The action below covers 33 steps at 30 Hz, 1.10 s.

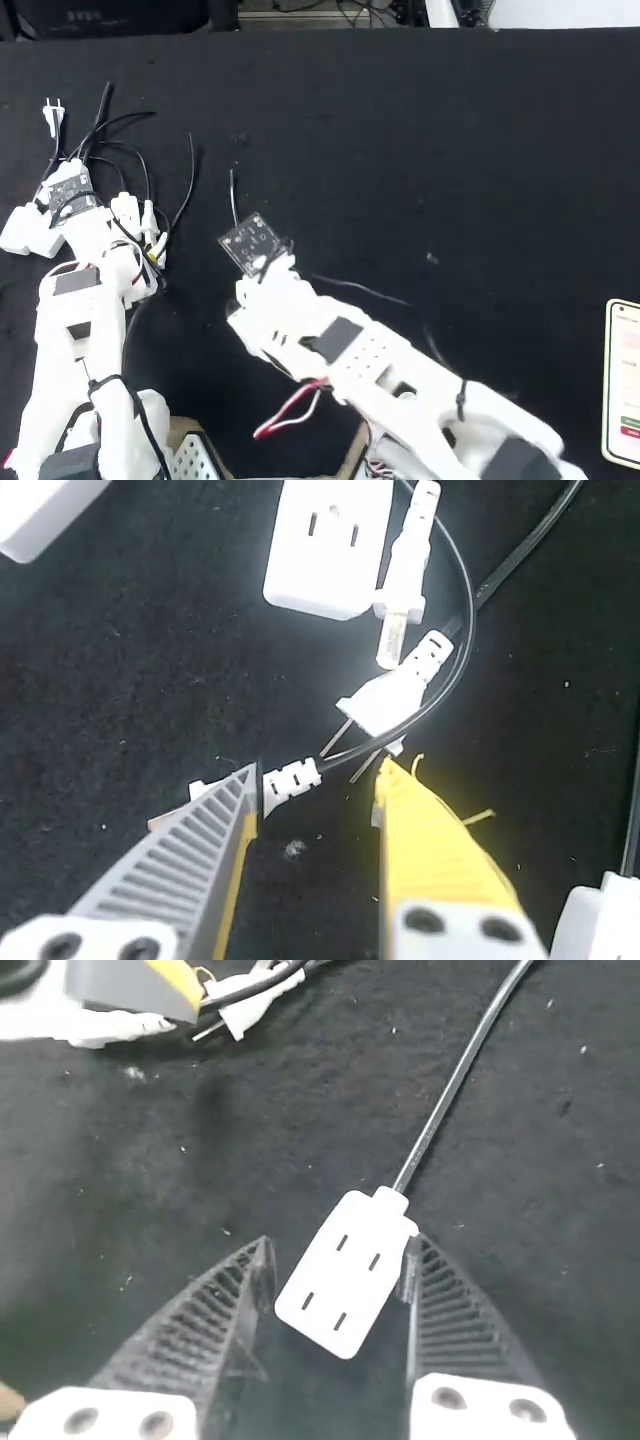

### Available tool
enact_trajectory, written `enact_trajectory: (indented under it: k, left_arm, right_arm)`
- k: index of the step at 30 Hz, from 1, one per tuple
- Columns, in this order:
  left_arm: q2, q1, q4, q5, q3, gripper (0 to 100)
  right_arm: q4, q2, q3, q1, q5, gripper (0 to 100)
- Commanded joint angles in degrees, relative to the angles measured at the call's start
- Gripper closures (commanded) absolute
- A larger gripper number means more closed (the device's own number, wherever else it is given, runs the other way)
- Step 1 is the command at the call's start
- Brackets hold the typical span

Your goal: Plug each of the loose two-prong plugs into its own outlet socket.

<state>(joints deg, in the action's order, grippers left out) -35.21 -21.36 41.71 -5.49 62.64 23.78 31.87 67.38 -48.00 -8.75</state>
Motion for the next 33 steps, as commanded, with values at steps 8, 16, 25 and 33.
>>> enact_trajectory:
  k: [8, 16, 25, 33]
  left_arm:
    - [-1.1, -1.5, -1.0, -0.6, -2.6, 81]
    - [-1.1, -4.4, -5.7, -0.6, -0.5, 81]
    - [-1.1, -4.3, -6.0, -0.6, -0.5, 81]
    - [-1.1, -4.4, -5.9, -0.6, -0.5, 81]
  right_arm:
    - [12.7, -15.8, -17.8, -0.7, -8.6, 79.0]
    - [15.0, -24.5, -22.7, -0.7, -9.7, 78.6]
    - [22.1, -33.0, -31.2, -0.8, -9.7, 78.9]
    - [22.1, -34.3, -31.3, -0.7, -9.2, 80.1]
